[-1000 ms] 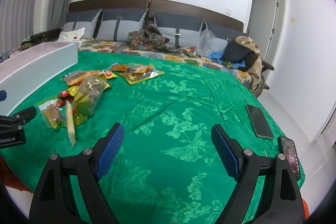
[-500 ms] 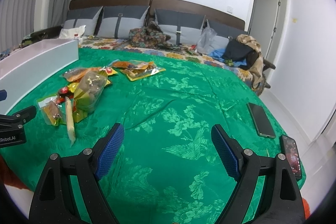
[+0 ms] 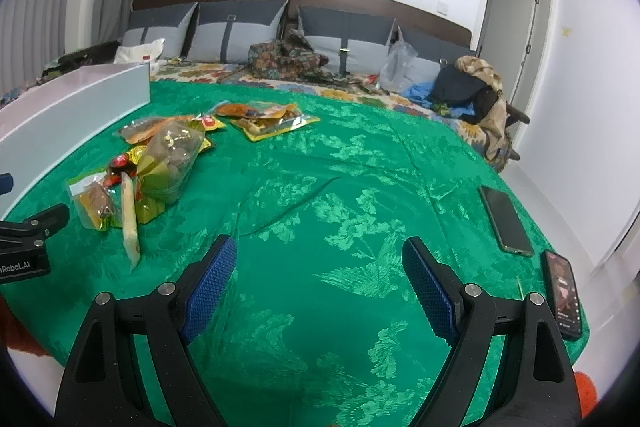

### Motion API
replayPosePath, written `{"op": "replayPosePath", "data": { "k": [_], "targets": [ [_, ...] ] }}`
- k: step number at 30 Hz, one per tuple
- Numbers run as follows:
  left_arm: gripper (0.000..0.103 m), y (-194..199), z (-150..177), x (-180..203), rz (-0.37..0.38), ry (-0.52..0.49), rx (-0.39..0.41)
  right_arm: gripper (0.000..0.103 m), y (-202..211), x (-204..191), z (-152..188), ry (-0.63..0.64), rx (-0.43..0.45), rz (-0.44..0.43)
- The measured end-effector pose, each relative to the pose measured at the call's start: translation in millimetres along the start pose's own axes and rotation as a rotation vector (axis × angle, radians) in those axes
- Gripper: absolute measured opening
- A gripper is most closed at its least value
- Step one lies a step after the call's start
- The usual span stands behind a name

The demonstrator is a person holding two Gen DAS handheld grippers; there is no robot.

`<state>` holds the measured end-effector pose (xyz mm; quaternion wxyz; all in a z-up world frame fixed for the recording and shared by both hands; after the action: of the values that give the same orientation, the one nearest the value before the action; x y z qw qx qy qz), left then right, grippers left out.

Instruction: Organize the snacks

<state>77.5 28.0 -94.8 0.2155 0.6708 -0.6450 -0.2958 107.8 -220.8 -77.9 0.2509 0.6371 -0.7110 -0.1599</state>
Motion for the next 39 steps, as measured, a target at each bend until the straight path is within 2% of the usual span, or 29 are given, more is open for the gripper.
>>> {"op": "replayPosePath", "data": {
  "k": [5, 10, 14, 18, 20, 25, 28, 39],
  "targets": [
    [0.103, -4.3, -0.2, 1.0, -0.003, -0.003, -0.009, 0.087, -5.2, -0.1, 1.7, -0.003, -0.015, -0.006],
    [0.103, -9.2, 1.7, 0.5, -0.008, -0.003, -0.024, 0.087, -28.6, 15.5, 2.6, -0.057, -0.083, -0.011],
    [0.103, -11.4, 4.2, 0.3, -0.013, -0.011, -0.031, 0.087, -72.5, 39.1, 3.4, -0.104, -0.175, 0.014],
    [0.103, -11.2, 5.6, -2.1, -0.021, -0.017, -0.036, 0.087, -136.5, 63.6, 10.8, -0.16, -0.305, 0.012],
    [0.103, -12.4, 6.9, -3.4, -0.027, -0.016, -0.042, 0.087, -165.2, 68.0, 10.7, -0.149, -0.351, 0.01],
    [0.103, -15.9, 9.7, -5.5, -0.039, -0.023, -0.057, 0.087, -201.6, 76.2, -7.2, -0.182, -0.336, -0.011],
    [0.103, -17.7, 10.4, -4.7, -0.041, -0.027, -0.065, 0.091, -219.4, 83.4, -15.1, -0.222, -0.348, -0.028],
    [0.103, -17.9, 9.2, -1.9, -0.033, -0.018, -0.064, 0.092, -217.1, 82.1, -15.4, -0.221, -0.346, -0.029]
  ]
}}
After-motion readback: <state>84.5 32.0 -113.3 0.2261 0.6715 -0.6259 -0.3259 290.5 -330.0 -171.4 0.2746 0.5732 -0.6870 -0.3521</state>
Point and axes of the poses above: each gripper's, at about its wrist camera, not at the fingertips, and y roughly against the way its jaws point, x to its right, z to its underside, the point moved 9 cm from there along -y, roughly the way its jaws point
